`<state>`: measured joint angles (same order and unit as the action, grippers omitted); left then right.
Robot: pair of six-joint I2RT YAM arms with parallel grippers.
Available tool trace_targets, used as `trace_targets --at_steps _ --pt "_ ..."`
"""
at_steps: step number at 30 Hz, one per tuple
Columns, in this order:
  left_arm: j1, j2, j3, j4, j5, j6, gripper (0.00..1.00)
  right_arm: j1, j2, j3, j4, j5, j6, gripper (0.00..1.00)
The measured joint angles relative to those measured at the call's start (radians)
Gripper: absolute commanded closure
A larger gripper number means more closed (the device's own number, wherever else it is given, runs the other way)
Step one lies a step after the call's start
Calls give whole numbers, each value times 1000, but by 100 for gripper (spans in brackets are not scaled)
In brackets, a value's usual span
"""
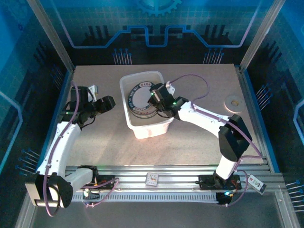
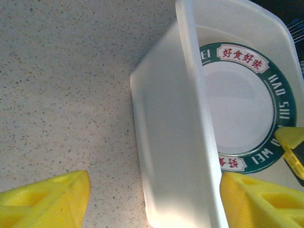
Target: Place the plates into the plastic bin on the countertop
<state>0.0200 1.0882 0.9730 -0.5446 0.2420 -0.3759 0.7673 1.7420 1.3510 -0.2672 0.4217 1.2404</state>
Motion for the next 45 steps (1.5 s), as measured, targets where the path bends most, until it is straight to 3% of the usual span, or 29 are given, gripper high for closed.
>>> trace_targets --at_steps 20,45 --pt "14 20 -11 12 71 17 27 50 102 35 3 124 362 100" --pt "14 25 -11 13 108 9 27 131 159 95 -37 264 534 100"
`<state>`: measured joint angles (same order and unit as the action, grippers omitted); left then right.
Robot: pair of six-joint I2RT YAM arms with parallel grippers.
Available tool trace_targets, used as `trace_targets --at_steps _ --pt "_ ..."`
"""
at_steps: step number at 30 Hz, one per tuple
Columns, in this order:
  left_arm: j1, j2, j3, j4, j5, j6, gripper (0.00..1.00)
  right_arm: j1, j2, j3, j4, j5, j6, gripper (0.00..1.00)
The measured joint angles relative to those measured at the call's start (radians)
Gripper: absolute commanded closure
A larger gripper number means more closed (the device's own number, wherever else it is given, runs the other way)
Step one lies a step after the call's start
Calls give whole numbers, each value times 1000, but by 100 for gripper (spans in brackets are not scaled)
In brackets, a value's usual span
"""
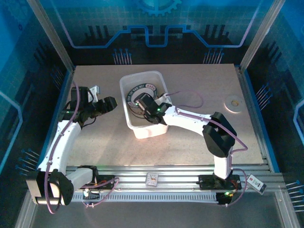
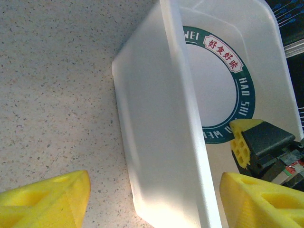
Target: Place the plates into the plastic bin on the countertop
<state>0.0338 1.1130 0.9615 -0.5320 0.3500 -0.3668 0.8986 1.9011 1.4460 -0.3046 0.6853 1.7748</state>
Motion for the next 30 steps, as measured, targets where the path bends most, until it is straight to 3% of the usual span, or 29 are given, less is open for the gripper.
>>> trace_targets --at_steps 23,26,30 --pt "0 6 0 0 8 0 27 10 93 6 24 -35 231 100" --pt "0 6 0 0 8 0 27 10 93 6 26 -39 243 88" --pt "0 6 0 0 8 0 27 11 93 6 44 -60 246 58"
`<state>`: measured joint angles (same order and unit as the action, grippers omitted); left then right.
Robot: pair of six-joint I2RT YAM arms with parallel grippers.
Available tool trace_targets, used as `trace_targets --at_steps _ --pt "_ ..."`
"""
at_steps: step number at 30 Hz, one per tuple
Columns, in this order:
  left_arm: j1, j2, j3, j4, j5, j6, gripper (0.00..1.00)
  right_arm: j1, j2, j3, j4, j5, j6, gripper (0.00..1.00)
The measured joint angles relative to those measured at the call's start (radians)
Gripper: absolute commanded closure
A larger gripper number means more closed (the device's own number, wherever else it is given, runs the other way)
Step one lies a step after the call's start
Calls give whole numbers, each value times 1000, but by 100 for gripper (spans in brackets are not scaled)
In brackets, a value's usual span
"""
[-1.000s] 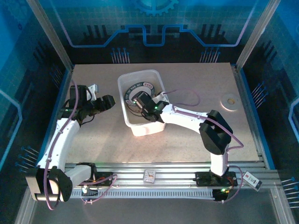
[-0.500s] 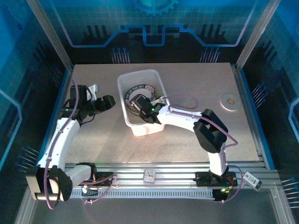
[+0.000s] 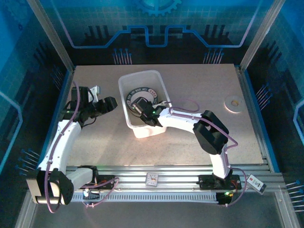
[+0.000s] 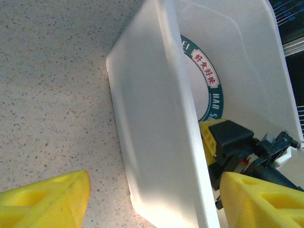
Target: Place the plates into the plastic bin on the countertop
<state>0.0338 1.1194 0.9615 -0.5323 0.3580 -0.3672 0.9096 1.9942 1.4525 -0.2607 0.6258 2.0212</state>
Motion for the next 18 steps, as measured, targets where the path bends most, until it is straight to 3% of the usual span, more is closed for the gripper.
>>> trace_targets --at_steps 6,11,18 --pt "0 0 0 0 3 0 27 0 0 -2 32 -7 -35 34" --pt "0 2 0 0 7 -1 27 0 0 -19 72 -3 -109 21" --pt "0 6 -2 0 18 -31 27 31 -50 -20 112 75 -425 0"
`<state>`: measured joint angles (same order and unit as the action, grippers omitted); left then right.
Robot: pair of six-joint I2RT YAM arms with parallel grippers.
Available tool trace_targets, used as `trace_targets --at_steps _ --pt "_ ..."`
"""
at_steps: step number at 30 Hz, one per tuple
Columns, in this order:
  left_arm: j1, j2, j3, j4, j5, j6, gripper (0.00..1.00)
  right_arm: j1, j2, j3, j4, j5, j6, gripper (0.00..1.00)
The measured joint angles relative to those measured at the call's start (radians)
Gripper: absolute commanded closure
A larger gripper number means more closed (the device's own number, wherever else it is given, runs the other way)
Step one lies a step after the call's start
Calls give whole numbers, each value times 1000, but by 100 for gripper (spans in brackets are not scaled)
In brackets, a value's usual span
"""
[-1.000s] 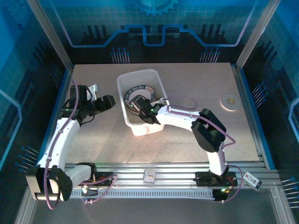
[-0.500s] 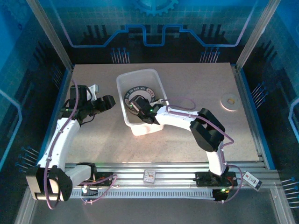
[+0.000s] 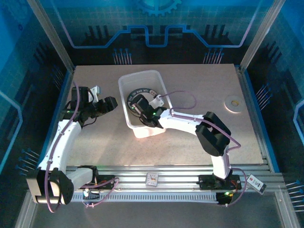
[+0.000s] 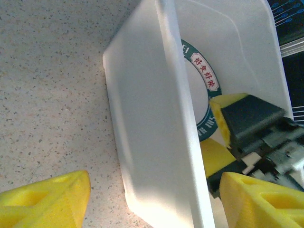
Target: Place the plates into the plastic bin on the countertop
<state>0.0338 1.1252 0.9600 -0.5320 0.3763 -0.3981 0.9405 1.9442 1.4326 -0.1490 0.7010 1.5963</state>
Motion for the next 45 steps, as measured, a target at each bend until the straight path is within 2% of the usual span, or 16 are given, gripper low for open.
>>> trace_targets --at_steps 10,16,21,24,29,37,45 --pt "-18 21 -23 42 25 -66 27 45 -138 14 103 100 -497 0" --pt "-90 74 -23 64 21 -75 27 47 -263 -67 226 120 -813 0" --pt "-132 120 -22 74 -4 -77 27 26 -391 -131 264 117 -993 0" --pt "-152 132 -22 82 -27 -85 27 -21 -457 -188 269 79 -999 0" --pt "-192 155 -6 93 -55 -95 27 -152 -537 -314 252 7 -976 0" --pt "-235 309 112 102 -93 -66 27 -317 -630 -409 168 -109 -981 0" --pt "-251 455 260 84 -119 -17 28 -386 -708 -490 143 -148 -1005 0"
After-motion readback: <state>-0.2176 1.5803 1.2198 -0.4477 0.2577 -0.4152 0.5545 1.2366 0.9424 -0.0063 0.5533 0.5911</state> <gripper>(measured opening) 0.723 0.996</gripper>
